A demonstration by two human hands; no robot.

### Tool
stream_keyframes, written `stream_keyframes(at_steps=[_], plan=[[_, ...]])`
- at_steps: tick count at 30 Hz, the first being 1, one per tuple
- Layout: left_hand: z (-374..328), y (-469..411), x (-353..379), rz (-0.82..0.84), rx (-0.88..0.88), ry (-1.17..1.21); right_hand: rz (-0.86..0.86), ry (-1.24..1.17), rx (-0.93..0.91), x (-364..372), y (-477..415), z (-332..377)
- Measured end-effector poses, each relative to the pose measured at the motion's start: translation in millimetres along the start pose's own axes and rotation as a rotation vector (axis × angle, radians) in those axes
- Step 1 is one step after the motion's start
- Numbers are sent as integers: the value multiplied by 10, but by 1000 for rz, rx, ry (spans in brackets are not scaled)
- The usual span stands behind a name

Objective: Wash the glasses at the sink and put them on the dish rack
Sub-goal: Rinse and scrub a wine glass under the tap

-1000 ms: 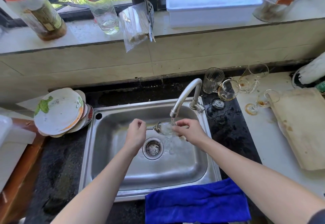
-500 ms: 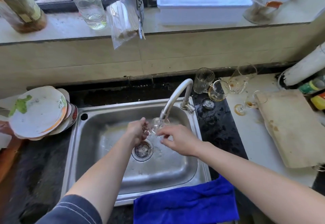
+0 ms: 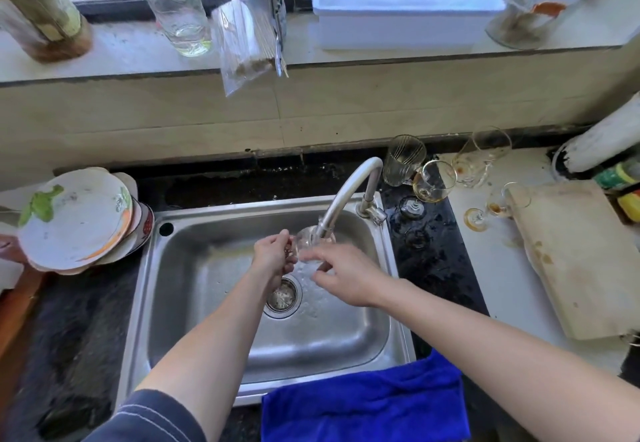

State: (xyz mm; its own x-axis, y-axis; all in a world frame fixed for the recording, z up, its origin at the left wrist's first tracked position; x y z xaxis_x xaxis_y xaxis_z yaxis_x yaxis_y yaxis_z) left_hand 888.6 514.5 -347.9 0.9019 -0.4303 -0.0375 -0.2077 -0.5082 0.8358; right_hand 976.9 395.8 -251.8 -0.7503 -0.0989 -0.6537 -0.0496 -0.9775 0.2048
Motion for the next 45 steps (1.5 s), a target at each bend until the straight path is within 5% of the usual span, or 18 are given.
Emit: stream_keyframes(at_steps=[17,23,28,45], plan=[[112,29,-78,164,-96,-56,42,256,-204,-10,74,41],[210,88,-25,219,-131,124,-272,-3,-65,-135,8,47],[238,66,-188,150,-125,-18,59,259,-193,-26,186,79],[302,19,-237,175,-151,-236,115,594,-357,-73,226,55]])
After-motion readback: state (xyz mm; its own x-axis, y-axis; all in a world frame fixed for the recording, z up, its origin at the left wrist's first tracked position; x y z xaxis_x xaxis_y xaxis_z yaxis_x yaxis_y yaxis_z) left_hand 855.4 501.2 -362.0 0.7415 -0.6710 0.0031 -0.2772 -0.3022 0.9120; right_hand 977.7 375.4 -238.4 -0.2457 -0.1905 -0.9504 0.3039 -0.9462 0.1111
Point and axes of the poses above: each hand's wrist, its own y-axis away from the middle knuckle, its own x-axis out of the palm, z = x × y, the point moved 5 cm from there along -y, towards the middle knuckle, and after that the axes turned 12 degrees about -x, right-handed, at the moved point
